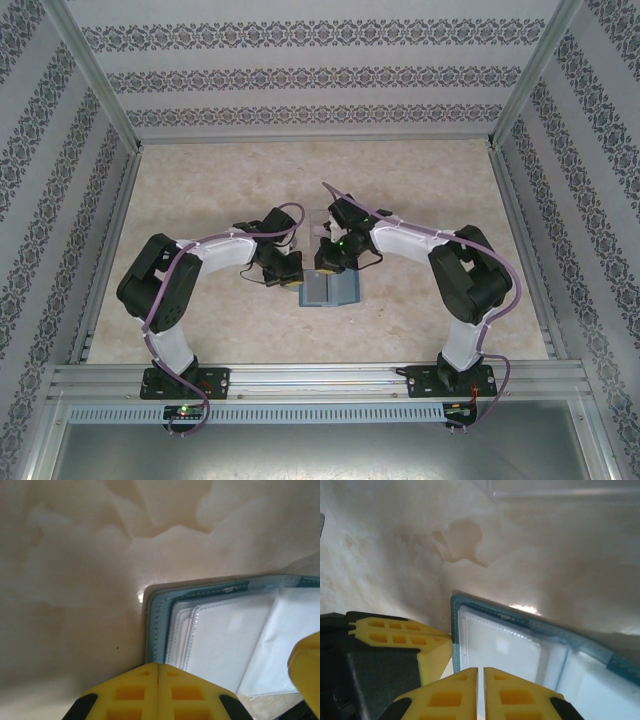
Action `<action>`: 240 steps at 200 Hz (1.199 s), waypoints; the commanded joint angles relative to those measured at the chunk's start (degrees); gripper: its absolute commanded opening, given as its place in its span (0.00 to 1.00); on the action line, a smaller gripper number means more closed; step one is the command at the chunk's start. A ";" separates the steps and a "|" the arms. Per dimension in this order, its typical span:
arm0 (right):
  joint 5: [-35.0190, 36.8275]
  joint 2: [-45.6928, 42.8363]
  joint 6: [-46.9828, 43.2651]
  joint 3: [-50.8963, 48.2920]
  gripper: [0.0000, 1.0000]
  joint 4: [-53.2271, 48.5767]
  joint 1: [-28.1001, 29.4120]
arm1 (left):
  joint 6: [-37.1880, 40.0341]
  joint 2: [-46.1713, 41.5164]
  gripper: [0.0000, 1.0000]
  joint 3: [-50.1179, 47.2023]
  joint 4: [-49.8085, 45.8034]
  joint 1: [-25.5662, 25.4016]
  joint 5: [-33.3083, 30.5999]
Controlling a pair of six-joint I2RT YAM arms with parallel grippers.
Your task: Take the credit cards out of the card holder
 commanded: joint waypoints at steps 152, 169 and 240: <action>-0.94 2.89 3.54 -1.48 0.12 0.77 5.84 | -0.16 0.99 0.02 -2.42 1.15 0.68 1.52; -0.89 3.44 3.49 -1.40 0.12 0.74 6.02 | -0.19 1.12 0.02 -2.33 1.33 0.68 1.65; 2.20 4.26 2.19 -0.81 0.15 -2.54 6.63 | 0.01 1.08 0.02 -2.48 1.33 0.66 1.86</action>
